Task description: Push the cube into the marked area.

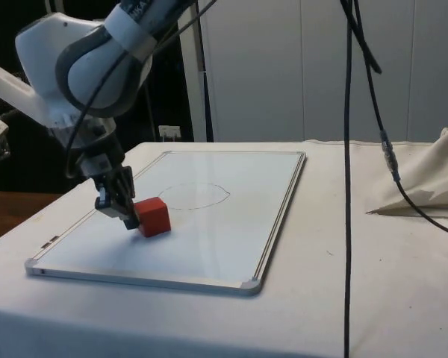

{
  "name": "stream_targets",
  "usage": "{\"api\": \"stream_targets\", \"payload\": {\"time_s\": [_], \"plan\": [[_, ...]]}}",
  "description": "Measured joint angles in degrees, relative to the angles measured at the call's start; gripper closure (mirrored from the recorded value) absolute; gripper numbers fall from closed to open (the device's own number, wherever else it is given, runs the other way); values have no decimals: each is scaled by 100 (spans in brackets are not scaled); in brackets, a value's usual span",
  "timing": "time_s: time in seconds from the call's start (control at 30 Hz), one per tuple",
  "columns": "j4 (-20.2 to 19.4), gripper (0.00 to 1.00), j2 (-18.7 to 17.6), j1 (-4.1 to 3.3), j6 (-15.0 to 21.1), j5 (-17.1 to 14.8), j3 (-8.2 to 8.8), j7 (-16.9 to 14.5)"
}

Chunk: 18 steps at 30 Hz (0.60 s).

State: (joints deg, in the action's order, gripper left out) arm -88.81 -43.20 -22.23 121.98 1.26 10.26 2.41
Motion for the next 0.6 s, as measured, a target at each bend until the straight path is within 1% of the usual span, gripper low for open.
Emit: {"api": "stream_targets", "payload": {"time_s": [0.07, 0.3, 0.43, 0.5, 0.57, 0.6], "plan": [[0, 100, 0, 0, 0, 0, 0, 0], [-413, 100, 183, -11, 86, 74, -17, -63], [-561, 100, 269, -11, 103, 138, -52, -63], [-710, 100, 372, -11, 103, 183, -80, -63], [-710, 100, 372, -11, 103, 183, -80, -63], [-819, 100, 435, -17, 109, 223, -97, -63]]}}
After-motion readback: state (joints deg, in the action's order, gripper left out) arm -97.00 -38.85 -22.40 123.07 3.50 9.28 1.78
